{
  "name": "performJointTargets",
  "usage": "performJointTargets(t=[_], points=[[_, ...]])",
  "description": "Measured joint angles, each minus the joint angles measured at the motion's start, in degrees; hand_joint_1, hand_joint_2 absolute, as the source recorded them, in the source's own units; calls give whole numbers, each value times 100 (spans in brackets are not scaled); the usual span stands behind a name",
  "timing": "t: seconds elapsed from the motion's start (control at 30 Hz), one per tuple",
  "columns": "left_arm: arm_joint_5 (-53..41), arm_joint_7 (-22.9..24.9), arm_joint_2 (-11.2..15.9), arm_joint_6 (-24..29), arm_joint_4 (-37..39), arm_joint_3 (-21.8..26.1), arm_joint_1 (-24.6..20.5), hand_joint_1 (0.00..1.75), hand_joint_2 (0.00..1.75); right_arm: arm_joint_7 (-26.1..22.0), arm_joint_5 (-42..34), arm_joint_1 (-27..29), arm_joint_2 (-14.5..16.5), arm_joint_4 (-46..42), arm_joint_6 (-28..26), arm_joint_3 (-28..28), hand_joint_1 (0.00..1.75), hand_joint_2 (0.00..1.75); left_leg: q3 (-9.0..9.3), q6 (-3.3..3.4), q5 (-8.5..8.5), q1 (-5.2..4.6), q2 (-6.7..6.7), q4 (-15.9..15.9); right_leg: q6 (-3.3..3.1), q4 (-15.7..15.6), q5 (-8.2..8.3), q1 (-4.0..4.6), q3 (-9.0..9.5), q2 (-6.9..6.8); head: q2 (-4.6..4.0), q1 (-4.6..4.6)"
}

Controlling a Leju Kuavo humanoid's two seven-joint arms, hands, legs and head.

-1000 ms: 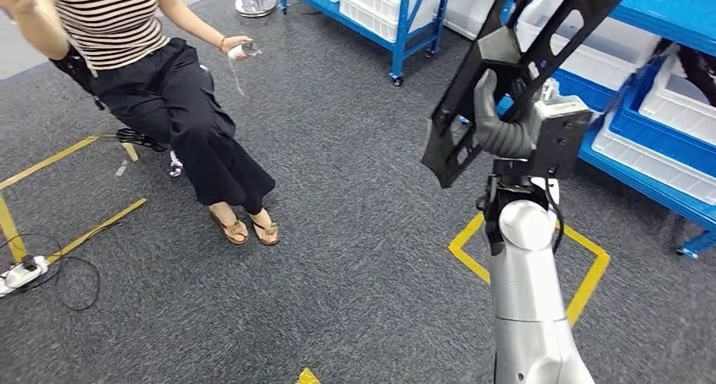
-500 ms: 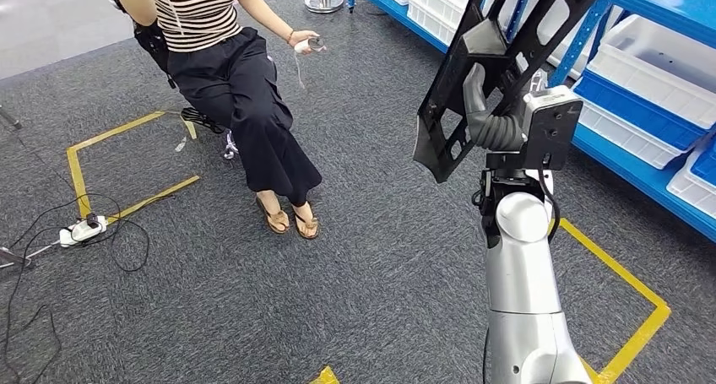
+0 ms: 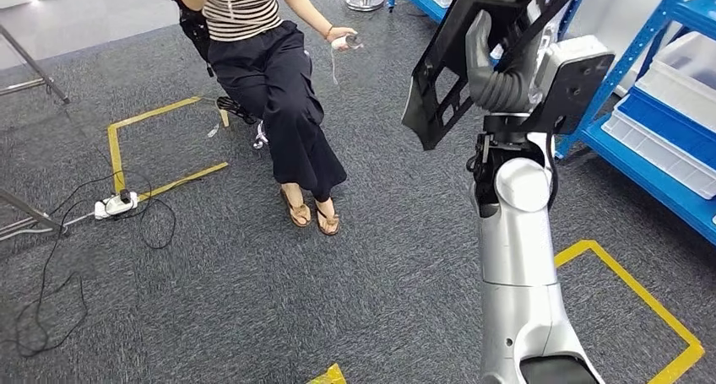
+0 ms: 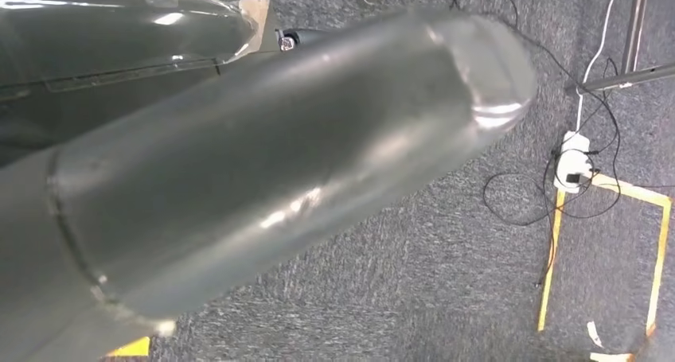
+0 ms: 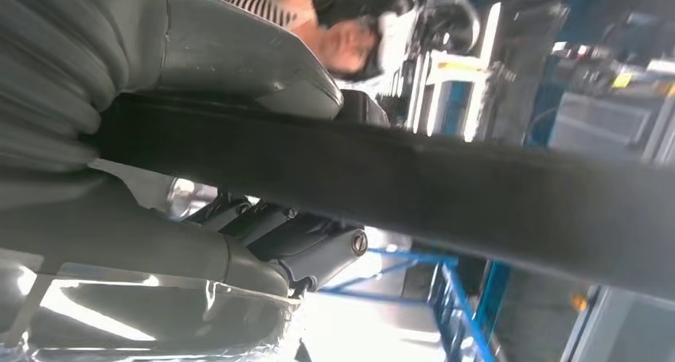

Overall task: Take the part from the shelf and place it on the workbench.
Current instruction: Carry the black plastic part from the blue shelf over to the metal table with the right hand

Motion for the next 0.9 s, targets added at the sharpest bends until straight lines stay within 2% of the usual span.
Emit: performJointTargets(t=[0.07, 0.1, 0.13, 0.2, 0.23, 0.27, 0.3, 0.33, 0.4, 0.43, 0.47, 0.5, 0.57, 0.6, 0.67, 0.7, 0.73, 0.77, 0.8, 0.83, 0.87, 0.9], points=[[-30, 0, 11, -44, 9, -8, 1, 0, 0, 12, -6, -84, 2, 1, -22, 26, 175, 175, -5, 72, 15, -9, -133, -28, 44, -9, -30, 1, 14, -100, 0, 19], [-40, 0, 12, -59, 14, -12, 4, 0, 0, 16, -8, -112, 3, -1, -28, 38, 175, 175, 6, 110, 27, -4, -192, -49, 61, 36, -77, -13, 1, -68, 0, 23], [-49, 0, 14, -69, 20, -17, 2, 0, 0, 19, -9, -138, 0, -2, -31, 47, 175, 175, 20, 153, 41, 6, -249, -69, 63, 182, -166, -27, -60, 25, 0, 28], [-55, 0, 18, -78, 27, -30, -6, 0, 0, 25, -10, -166, -25, -1, -34, 50, 175, 175, 37, 212, 51, 16, -373, -87, 34, 857, -459, -54, -374, 308, 0, 42], [-55, 0, 21, -80, 31, -36, -9, 0, 0, 28, -10, -163, -43, 2, -34, 50, 175, 175, 37, 228, 51, 16, -444, -86, 23, 1276, -599, -58, -589, 394, 0, 45], [-55, 0, 23, -80, 35, -39, -9, 0, 0, 34, -11, -149, -60, 5, -36, 50, 175, 175, 37, 232, 49, 16, -522, -85, 30, 1592, -677, -59, -766, 435, 0, 48], [-55, 0, 21, -76, 43, -40, -7, 0, 0, 40, -15, -134, -72, 5, -39, 52, 175, 175, 37, 232, 49, 16, -596, -82, 54, 1710, -668, -61, -855, 450, 0, 49], [-55, 0, 19, -63, 53, -43, -5, 0, 0, 50, -20, -123, -79, -1, -44, 60, 175, 175, 38, 230, 49, 18, -672, -75, 95, 1576, -560, -68, -824, 463, 0, 51], [-54, 0, 14, -9, 80, -47, -7, 0, 0, 73, -35, -116, -83, -36, -52, 91, 175, 175, 34, 217, 45, 23, -811, -49, 178, 812, -205, -105, -511, 572, 0, 57], [-52, 0, 13, 26, 93, -48, -8, 0, 0, 85, -43, -114, -82, -55, -54, 111, 175, 175, 23, 197, 37, 16, -874, -29, 192, 446, -54, -121, -341, 640, 0, 57], [-50, 0, 13, 62, 105, -48, -9, 0, 0, 95, -51, -107, -80, -70, -54, 128, 175, 175, 9, 172, 34, 13, -919, -13, 185, 219, 34, -127, -235, 690, 0, 55], [-45, 0, 12, 92, 118, -47, -6, 0, 0, 105, -59, -94, -78, -80, -54, 145, 175, 175, -7, 140, 35, 11, -959, -6, 164, 129, 69, -121, -192, 716, 0, 54], [-33, 0, 10, 129, 145, -46, 9, 0, 0, 115, -75, -70, -61, -99, -54, 187, 175, 175, -32, 76, 46, 28, -1006, -10, 101, 126, 98, -100, -186, 640, 0, 52], [-29, 0, 6, 136, 160, -46, 17, 0, 0, 116, -81, -63, -45, -113, -54, 210, 175, 175, -52, 46, 23, 30, -947, 17, 71, 118, 111, -102, -180, 604, 0, 51], [-27, 0, 1, 142, 177, -47, 11, 0, 0, 116, -86, -61, -17, -140, -54, 240, 175, 175, -207, -5, -186, 26, -691, 352, -1, 97, 126, -113, -160, 515, 0, 20], [-27, 0, -1, 142, 183, -48, 2, 0, 0, 117, -87, -57, -11, -149, -54, 246, 175, 175, -360, -26, -362, 23, -546, 686, -23, 96, 121, -99, -154, 469, 0, 5], [-27, 0, -2, 142, 187, -48, -5, 0, 0, 117, -87, -50, -10, -152, -54, 250, 175, 175, -550, -42, -543, 28, -465, 1083, -44, 96, 115, -84, -151, 416, 0, -9], [-27, 0, -2, 142, 193, -49, -7, 0, 0, 118, -88, -39, -11, -153, -54, 254, 175, 175, -719, -50, -669, 32, -431, 1424, -52, 97, 109, -70, -149, 360, 0, -8], [-27, 0, -5, 144, 201, -49, -6, 0, 0, 121, -88, -26, -11, -153, -54, 260, 175, 175, -815, -51, -707, 33, -418, 1611, -60, 97, 102, -59, -146, 303, 0, -9], [-27, 0, -6, 150, 208, -49, -5, 0, 0, 123, -87, -16, -10, -154, -54, 267, 175, 175, -789, -42, -635, 32, -407, 1566, -68, 97, 95, -49, -140, 243, 0, -11], [-27, 0, -5, 158, 214, -48, -5, 0, 0, 125, -87, -10, -6, -158, -54, 274, 175, 175, -643, -23, -481, 29, -374, 1299, -74, 98, 87, -41, -131, 187, 0, -9], [-26, 0, -5, 173, 218, -48, -7, 0, 0, 127, -86, -9, 2, -168, -53, 281, 175, 175, -416, 7, -300, 20, -285, 896, -80, 98, 78, -30, -118, 134, 0, -10]])
